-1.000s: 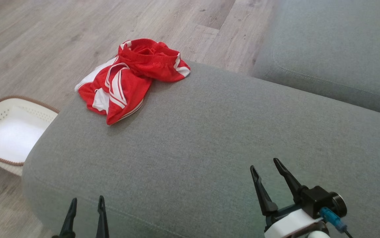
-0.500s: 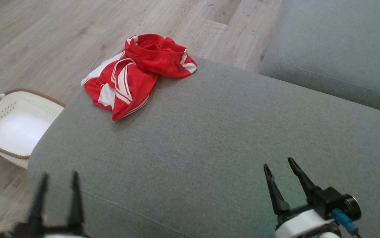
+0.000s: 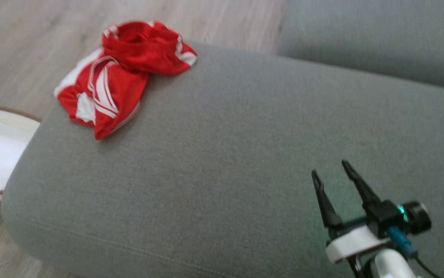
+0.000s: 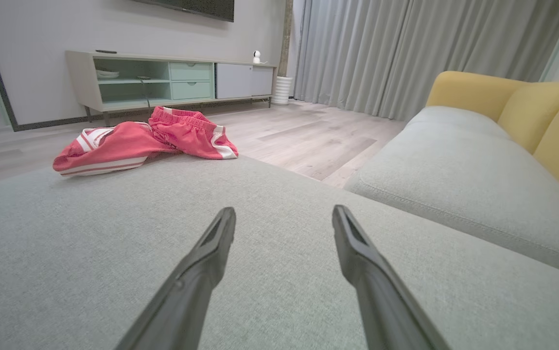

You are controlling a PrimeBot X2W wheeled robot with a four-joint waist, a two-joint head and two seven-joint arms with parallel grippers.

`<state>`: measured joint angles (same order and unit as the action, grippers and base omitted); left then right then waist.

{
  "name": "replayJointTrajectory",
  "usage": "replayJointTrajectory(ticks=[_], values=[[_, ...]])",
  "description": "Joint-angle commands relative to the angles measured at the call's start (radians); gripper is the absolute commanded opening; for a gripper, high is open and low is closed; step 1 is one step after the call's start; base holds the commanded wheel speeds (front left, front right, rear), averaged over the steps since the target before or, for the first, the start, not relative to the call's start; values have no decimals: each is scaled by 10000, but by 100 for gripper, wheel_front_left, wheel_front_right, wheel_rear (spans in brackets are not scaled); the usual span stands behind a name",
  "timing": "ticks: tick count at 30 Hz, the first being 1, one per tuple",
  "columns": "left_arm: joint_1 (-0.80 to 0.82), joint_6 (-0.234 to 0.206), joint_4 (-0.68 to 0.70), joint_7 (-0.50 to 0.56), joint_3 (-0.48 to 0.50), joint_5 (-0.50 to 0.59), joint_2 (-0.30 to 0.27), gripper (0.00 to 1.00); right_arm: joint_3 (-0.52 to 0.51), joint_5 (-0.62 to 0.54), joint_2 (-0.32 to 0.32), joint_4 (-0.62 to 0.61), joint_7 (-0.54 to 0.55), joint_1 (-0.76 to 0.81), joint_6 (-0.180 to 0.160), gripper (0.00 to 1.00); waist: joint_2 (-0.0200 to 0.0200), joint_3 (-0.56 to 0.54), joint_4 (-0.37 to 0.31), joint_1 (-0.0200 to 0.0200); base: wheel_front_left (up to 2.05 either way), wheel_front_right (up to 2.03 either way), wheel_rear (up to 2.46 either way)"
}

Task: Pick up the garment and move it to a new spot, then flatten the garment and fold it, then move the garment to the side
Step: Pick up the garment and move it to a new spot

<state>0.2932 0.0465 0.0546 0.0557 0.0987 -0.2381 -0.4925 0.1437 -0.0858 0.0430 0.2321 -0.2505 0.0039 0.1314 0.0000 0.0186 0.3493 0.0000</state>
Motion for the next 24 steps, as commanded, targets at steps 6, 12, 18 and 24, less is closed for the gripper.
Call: replayJointTrajectory(ticks=[6,12,18,24], values=[[2043,256,-1971,545,92,-759,-256,100,47,-614,72,-838,251,-969,-7,100,0,1554,-823,0,0,0,0],[2907,475,-4439,575,-835,-659,134,100,-145,-1049,72,-1344,578,-1191,-7,100,0,2654,-1029,0,0,0,0],[3571,652,-6421,763,-1462,-851,613,100,-339,-1310,72,-1722,765,-1271,-7,100,0,3444,-1085,0,0,0,0],[4091,756,-7854,906,-1774,-1166,832,100,-421,-1447,72,-1961,839,-1364,-7,100,0,3980,-1151,0,0,0,0]])
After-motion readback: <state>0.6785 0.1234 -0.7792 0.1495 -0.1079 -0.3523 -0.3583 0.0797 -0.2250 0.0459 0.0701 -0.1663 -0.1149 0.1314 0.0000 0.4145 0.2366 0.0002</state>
